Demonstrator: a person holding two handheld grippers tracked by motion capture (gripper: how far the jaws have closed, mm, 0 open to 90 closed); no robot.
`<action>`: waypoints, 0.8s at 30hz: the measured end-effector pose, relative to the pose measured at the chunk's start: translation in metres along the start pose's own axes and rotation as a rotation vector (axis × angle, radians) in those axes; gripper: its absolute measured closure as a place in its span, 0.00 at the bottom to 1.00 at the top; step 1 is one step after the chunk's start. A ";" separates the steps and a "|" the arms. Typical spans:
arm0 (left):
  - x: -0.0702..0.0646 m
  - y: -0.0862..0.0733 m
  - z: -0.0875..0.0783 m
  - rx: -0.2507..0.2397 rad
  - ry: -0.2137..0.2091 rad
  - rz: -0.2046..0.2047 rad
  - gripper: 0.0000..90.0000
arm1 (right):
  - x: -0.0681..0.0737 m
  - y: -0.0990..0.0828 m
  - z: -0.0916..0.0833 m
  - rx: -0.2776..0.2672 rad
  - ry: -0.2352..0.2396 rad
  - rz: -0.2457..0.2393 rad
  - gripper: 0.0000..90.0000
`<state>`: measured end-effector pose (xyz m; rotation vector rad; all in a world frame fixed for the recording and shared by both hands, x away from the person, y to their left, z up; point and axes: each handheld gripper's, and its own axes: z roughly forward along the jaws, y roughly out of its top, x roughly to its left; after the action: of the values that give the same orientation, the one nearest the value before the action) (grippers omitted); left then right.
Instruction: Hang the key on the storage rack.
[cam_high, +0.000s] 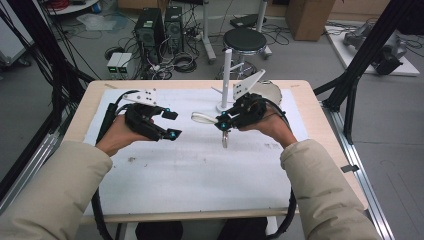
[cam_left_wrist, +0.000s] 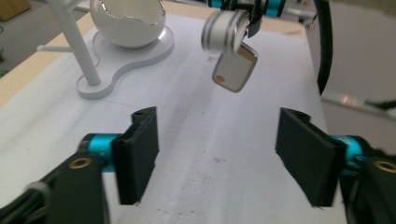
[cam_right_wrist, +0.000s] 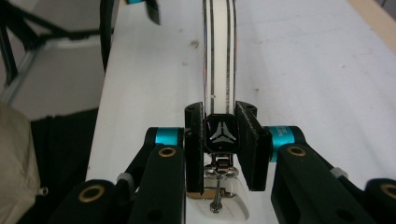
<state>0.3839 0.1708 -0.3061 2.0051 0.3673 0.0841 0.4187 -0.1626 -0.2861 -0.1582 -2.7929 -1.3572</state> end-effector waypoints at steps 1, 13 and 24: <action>0.001 -0.002 -0.002 -0.020 0.007 -0.013 0.30 | -0.002 -0.002 -0.004 -0.027 0.002 0.023 0.83; 0.000 -0.044 -0.029 -0.089 0.142 -0.066 0.02 | -0.024 -0.019 -0.025 -0.152 -0.047 0.171 0.83; -0.016 -0.102 -0.060 -0.203 0.284 -0.059 0.02 | -0.045 -0.034 -0.032 -0.182 -0.128 0.285 0.83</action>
<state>0.3327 0.2590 -0.3678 1.7824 0.5748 0.3581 0.4598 -0.2117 -0.2963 -0.6420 -2.6058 -1.5700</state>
